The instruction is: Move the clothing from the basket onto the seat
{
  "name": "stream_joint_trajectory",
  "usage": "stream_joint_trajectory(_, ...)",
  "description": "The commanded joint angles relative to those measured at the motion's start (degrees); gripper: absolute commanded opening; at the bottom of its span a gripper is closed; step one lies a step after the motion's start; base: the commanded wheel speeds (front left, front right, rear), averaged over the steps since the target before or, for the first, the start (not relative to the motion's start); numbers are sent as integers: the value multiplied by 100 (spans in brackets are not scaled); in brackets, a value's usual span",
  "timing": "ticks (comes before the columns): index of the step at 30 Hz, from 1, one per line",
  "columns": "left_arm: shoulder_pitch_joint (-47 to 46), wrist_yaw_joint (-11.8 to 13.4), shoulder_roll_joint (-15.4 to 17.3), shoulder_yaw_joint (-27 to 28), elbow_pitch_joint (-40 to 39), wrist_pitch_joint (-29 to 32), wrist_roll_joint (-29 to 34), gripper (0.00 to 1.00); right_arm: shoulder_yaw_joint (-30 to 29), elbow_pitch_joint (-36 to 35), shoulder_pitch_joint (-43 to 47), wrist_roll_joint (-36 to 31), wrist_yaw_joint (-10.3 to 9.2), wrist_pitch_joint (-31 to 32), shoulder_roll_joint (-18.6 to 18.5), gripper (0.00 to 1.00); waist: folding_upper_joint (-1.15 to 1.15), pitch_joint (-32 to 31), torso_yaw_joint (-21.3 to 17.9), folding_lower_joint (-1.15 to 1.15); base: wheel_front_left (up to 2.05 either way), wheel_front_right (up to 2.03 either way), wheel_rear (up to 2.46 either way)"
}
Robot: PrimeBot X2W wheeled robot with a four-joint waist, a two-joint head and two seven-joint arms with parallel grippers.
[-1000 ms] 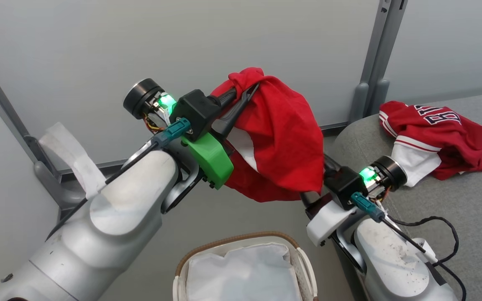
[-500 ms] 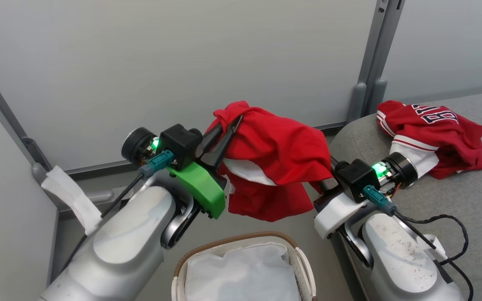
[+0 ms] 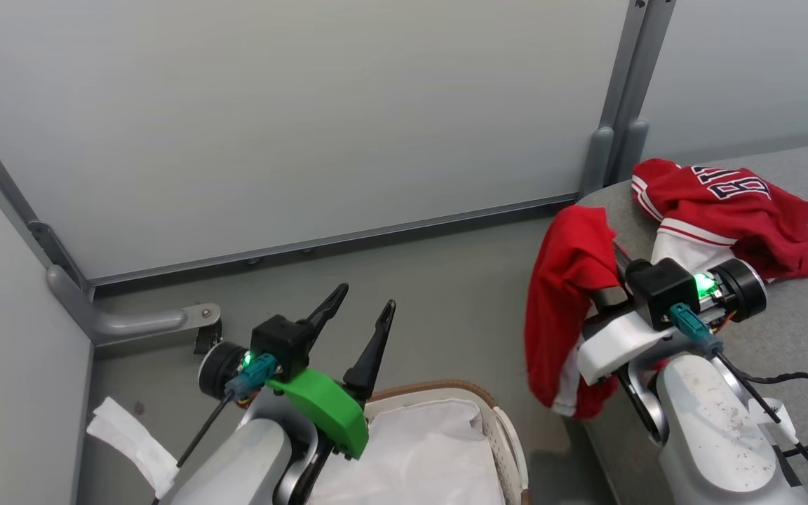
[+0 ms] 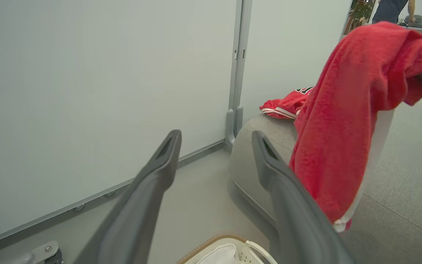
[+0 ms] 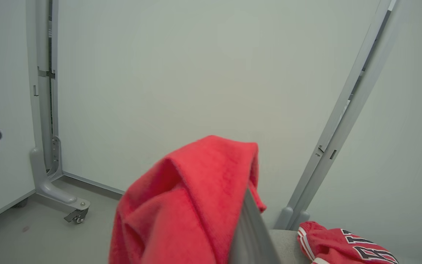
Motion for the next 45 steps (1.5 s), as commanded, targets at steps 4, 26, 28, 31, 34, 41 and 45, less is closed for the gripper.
stream_joint_trajectory(4, 464, -108, -134, 274, 45, -19, 221, 100, -221, -36, 195, -66, -8, -1, -18, 0, 0, 42, -34, 0, 0, 0, 0)
stream_joint_trajectory(26, 1140, -324, -682, 857, 7, -14, 874, 100, -928, -168, 277, -373, -8, -1, -20, 0, 0, 329, -1001, 0, 0, 0, 0)
stream_joint_trajectory(28, 1137, -326, -699, 831, -28, -15, 888, 100, -1028, -194, 298, -412, -8, -1, -17, 0, 0, 380, -1168, 0, 0, 0, 0)
stream_joint_trajectory(31, 1107, -322, -710, 747, -72, -13, 896, 100, -1215, -235, 336, -464, -8, -1, -17, 0, 0, 462, -1414, 0, 0, 0, 0)
stream_joint_trajectory(34, 1057, -323, -720, 665, -100, -14, 889, 100, -1381, -288, 359, -479, -8, -1, -16, 0, 0, 550, -1621, 0, 0, 0, 0)
stream_joint_trajectory(41, 852, -323, -724, 534, -146, -14, 936, 100, -1656, -411, 270, -395, -8, -1, -15, 0, 0, 925, -1854, 0, 0, 0, 0)
stream_joint_trajectory(45, 676, -324, -655, 464, -179, -14, 988, 100, -1721, -467, -73, -511, -8, -1, -17, 0, 0, 1249, -1841, 0, 0, 0, 0)
